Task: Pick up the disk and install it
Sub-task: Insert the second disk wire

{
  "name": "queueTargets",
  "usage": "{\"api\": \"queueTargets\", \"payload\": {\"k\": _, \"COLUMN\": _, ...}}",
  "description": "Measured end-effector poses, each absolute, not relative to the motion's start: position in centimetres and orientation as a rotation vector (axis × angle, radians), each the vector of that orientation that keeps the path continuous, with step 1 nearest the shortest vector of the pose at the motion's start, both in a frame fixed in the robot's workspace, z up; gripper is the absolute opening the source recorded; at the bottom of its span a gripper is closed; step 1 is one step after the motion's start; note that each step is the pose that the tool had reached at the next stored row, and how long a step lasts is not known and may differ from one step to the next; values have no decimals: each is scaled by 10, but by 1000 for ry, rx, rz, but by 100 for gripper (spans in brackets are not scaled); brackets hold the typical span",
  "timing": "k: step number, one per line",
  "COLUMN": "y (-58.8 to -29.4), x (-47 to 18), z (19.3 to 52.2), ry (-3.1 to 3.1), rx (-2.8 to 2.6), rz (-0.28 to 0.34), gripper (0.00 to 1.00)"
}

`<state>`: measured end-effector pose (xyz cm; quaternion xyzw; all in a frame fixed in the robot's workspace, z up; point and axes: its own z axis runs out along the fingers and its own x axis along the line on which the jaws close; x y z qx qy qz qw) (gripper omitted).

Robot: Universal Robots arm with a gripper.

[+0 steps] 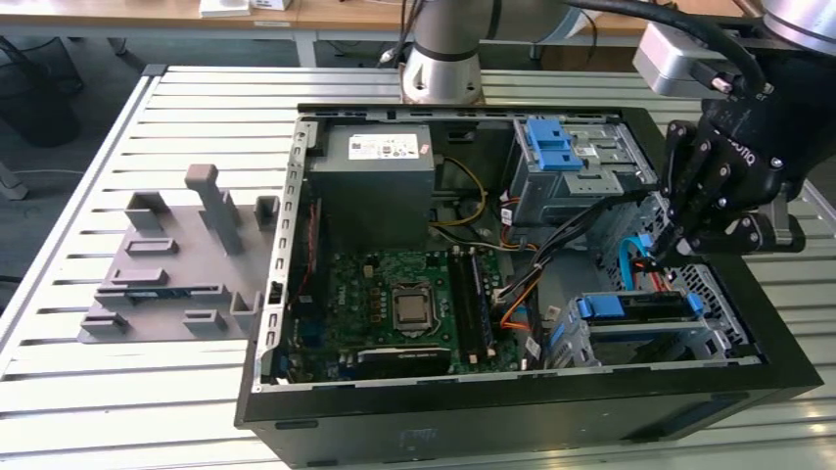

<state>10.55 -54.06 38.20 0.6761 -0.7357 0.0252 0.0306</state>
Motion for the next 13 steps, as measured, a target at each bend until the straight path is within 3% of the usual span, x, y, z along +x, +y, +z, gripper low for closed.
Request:
{"api": "queueTargets", "payload": {"k": 1, "y": -541, "x": 105, "z": 382, "ry": -2268, "rx": 2084, "rz": 79, "gripper": 17}}
{"api": "queueTargets", "payload": {"k": 7, "y": -541, "x": 102, "z": 380, "ry": -2271, "rx": 2087, "rz": 86, "gripper": 19}}
{"api": "queueTargets", "payload": {"k": 8, "y": -541, "x": 102, "z": 380, "ry": -2272, "rx": 2088, "rz": 88, "gripper": 25}}
{"api": "queueTargets", "payload": {"k": 12, "y": -539, "x": 101, "z": 377, "ry": -2274, "rx": 2089, "rz": 90, "gripper": 26}}
{"api": "queueTargets", "payload": {"k": 13, "y": -538, "x": 101, "z": 377, "ry": -2274, "rx": 2089, "rz": 91, "gripper": 33}}
